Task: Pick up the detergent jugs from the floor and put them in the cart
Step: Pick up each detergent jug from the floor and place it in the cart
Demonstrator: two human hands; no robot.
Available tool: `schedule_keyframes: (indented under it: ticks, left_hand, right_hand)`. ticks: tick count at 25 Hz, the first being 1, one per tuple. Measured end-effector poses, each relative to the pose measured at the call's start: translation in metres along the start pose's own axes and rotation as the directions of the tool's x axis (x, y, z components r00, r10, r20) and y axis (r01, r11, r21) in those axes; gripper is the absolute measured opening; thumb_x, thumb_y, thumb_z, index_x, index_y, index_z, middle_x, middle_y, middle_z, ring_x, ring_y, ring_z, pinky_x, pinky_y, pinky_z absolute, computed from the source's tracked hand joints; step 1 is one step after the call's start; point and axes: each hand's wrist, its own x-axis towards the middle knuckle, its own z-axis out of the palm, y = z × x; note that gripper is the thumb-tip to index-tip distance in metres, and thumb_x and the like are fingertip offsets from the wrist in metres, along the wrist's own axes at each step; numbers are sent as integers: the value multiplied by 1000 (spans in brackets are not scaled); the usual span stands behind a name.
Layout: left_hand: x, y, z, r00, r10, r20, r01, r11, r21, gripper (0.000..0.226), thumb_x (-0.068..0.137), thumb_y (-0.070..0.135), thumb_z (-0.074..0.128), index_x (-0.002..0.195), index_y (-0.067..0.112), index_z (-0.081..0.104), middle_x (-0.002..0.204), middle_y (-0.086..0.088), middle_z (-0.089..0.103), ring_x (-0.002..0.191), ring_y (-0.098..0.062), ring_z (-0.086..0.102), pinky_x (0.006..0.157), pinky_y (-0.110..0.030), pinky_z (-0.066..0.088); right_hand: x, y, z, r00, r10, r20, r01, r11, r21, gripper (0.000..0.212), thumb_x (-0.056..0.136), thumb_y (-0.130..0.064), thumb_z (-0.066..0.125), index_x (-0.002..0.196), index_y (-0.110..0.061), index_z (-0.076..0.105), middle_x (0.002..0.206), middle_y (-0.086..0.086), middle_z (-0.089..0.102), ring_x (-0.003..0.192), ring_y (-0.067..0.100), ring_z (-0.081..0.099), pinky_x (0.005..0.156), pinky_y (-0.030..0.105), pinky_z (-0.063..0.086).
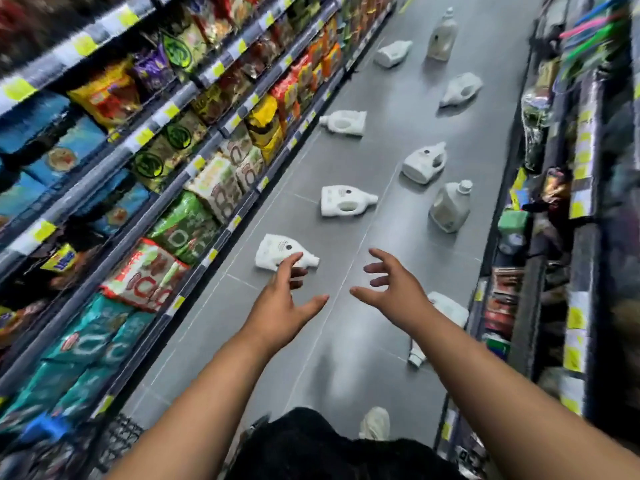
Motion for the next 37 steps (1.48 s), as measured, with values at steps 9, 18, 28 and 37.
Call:
schedule_keyframes:
  ticks: [9,18,28,37]
  left_hand:
    - [176,87,102,867,203,455,-245,969,34,72,80,36,79,140,36,39,129,6,56,115,-6,55,98,-24,43]
    - [326,100,233,516,108,850,-356,929,98,82,66,62,72,138,39,41,126,7,56,111,-14,59,95,-35,51]
    - [381,-80,448,426,-48,904,-375,899,225,66,83,43,75,140,36,42,130,4,52,110,-16,57,93,-34,53]
    - [432,-264,631,486,-72,871,-453,831,322,85,83,46,74,151,34,24,140,-4,46,121,-18,52,105,-38,46]
  right_hand:
    - [52,64,-97,903,250,-351,-196,964,182,77,73,-30,83,139,-33,42,117,-10,55,96,11,57,86,36,52]
    - [118,155,-106,552,616,-562,-308,777,549,78,74,-20,83,140,-29,42,124,2,55,101,23,58,91,40,50]
    - [178,415,-63,305,799,-518,-343,599,724,76,76,-26,81,141,-30,40,127,0,55,105,24,59,93,46,50]
    - [220,660,6,197,841,-504,-422,536,731,80,72,-42,80,140,-37,38,141,5,42,125,21,47,101,33,39]
